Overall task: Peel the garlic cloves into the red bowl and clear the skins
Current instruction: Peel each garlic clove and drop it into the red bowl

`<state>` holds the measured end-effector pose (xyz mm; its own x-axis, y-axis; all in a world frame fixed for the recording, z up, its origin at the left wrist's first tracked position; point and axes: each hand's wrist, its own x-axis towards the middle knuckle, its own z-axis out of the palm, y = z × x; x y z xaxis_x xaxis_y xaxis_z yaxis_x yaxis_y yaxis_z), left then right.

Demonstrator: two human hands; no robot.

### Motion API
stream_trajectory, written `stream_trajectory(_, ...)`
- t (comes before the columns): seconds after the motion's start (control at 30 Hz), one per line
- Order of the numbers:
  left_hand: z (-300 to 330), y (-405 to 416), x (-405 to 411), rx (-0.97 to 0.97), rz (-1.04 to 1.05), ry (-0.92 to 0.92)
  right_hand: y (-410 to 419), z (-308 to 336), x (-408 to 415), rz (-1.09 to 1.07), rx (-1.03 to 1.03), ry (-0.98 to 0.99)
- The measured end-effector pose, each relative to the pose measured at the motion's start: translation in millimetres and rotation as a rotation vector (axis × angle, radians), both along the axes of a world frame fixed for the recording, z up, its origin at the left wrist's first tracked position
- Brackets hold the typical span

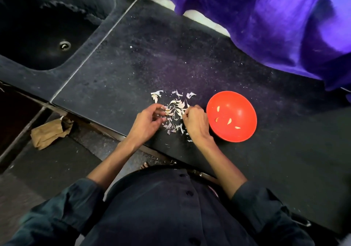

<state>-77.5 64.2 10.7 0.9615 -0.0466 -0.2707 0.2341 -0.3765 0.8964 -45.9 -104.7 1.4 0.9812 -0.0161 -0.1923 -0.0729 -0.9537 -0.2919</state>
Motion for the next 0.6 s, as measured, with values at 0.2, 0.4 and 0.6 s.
stream_trajectory(0.2, 0, 1, 4, -0.06, -0.036, -0.003, 0, 7, -3, -0.017, 0.029, -0.005)
stream_trajectory(0.4, 7, -8, 8, -0.207, -0.053, 0.062, -11, 21, -11, -0.1, 0.197, -0.08)
stream_trajectory(0.6, 14, -29, 9, -0.447, 0.003, 0.089, -16, 27, -27, -0.174, 0.586, -0.063)
